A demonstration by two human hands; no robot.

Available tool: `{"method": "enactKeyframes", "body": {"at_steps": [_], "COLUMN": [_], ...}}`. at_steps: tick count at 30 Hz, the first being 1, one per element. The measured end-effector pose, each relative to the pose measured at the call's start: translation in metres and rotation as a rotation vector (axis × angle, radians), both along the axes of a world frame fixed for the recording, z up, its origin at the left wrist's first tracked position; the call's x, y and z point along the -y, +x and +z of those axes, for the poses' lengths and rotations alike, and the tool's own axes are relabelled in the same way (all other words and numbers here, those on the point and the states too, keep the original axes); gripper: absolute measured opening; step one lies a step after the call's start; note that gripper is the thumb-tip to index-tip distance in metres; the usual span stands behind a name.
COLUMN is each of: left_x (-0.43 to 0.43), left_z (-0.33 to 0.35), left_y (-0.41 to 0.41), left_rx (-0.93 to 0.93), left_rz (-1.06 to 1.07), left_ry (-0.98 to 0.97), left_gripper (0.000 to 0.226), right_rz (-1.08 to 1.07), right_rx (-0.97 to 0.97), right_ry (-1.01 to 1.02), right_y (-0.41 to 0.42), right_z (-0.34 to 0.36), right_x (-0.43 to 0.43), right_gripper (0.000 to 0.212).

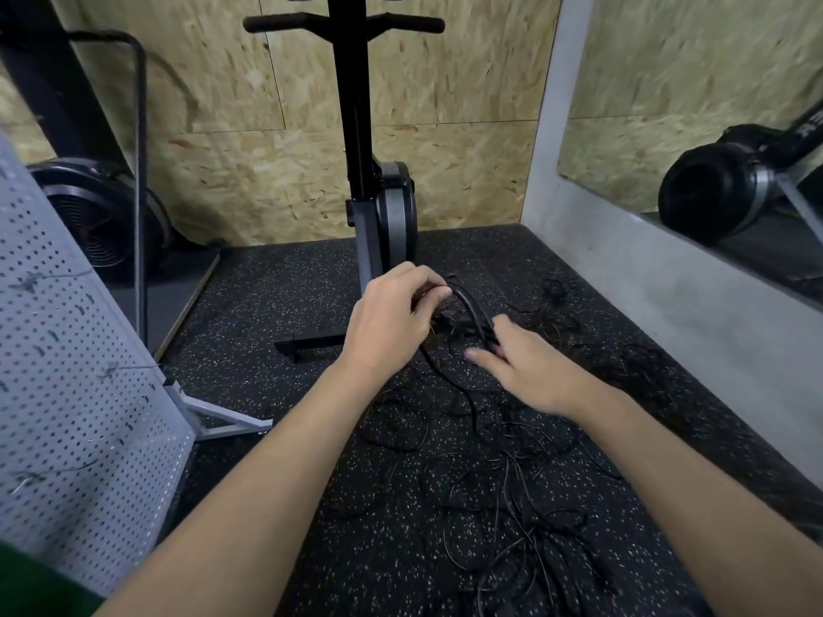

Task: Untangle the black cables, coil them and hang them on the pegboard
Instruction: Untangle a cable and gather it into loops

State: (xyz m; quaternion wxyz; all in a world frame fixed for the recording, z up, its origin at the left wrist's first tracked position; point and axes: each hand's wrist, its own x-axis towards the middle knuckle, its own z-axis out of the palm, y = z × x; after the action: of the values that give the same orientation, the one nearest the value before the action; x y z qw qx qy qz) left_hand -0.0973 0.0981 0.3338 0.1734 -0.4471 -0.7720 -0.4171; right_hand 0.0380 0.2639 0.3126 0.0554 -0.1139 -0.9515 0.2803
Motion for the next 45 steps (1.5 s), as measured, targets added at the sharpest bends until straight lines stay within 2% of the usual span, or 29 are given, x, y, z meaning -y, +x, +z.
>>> {"method": "enactKeyframes", "body": {"at_steps": [6, 12, 14, 16, 18, 20, 22, 25, 29, 32, 36, 40, 43, 45], "left_x": [0.004, 0.006, 0.007, 0.008, 0.010, 0.012, 0.012, 0.005, -0.005, -0.012, -0.016, -0.018, -0.018, -0.016], "left_z": [-0.012, -0.021, -0.026, -0.036, -0.049, -0.063, -0.071, -0.069, -0.055, -0.045, -0.035, -0.032, -0.035, -0.039], "left_y": [-0.011, -0.016, -0.017, -0.014, -0.010, -0.008, -0.005, -0.002, 0.007, 0.010, 0.012, 0.013, 0.012, 0.011], "left_rx": [0.074, 0.245, 0.439, 0.820, 1.112, 1.122, 1.072, 1.079, 1.171, 1.213, 1.246, 1.304, 1.312, 1.247], "left_rz": [0.124, 0.149, 0.093, -0.058, -0.178, -0.216, -0.234, -0.182, -0.196, -0.186, -0.168, -0.179, -0.178, -0.187], "left_ry": [0.057, 0.018, 0.014, 0.110, 0.148, 0.009, -0.077, 0.046, 0.180, 0.223, 0.300, 0.351, 0.344, 0.293], "left_gripper": [0.011, 0.023, 0.035, 0.052, 0.049, 0.029, 0.020, 0.013, 0.012, 0.015, 0.015, 0.016, 0.016, 0.017], "right_rz": [0.025, 0.022, -0.015, -0.059, -0.096, -0.124, -0.141, -0.169, -0.130, -0.092, -0.062, -0.089, -0.088, -0.073], "right_rx": [-0.048, -0.087, -0.099, -0.083, -0.086, -0.097, -0.073, -0.010, -0.019, -0.044, -0.057, -0.046, -0.030, -0.013], "right_ry": [0.005, -0.138, -0.205, -0.267, -0.314, -0.359, -0.403, -0.446, -0.447, -0.456, -0.333, -0.198, -0.162, -0.130], "right_y": [-0.003, 0.000, -0.001, -0.001, -0.001, -0.002, -0.006, -0.010, -0.010, -0.004, -0.002, -0.006, -0.008, -0.007], "right_z": [-0.001, -0.003, -0.004, -0.004, -0.005, -0.009, -0.017, -0.026, -0.030, -0.026, -0.024, -0.028, -0.029, -0.030], "right_x": [0.011, 0.001, -0.004, -0.008, -0.013, -0.019, -0.024, -0.024, -0.024, -0.027, -0.026, -0.020, -0.019, -0.017], "right_gripper": [0.033, 0.026, 0.029, 0.031, 0.031, 0.030, 0.041, 0.053, 0.027, 0.020, 0.011, 0.016, 0.014, 0.014]}}
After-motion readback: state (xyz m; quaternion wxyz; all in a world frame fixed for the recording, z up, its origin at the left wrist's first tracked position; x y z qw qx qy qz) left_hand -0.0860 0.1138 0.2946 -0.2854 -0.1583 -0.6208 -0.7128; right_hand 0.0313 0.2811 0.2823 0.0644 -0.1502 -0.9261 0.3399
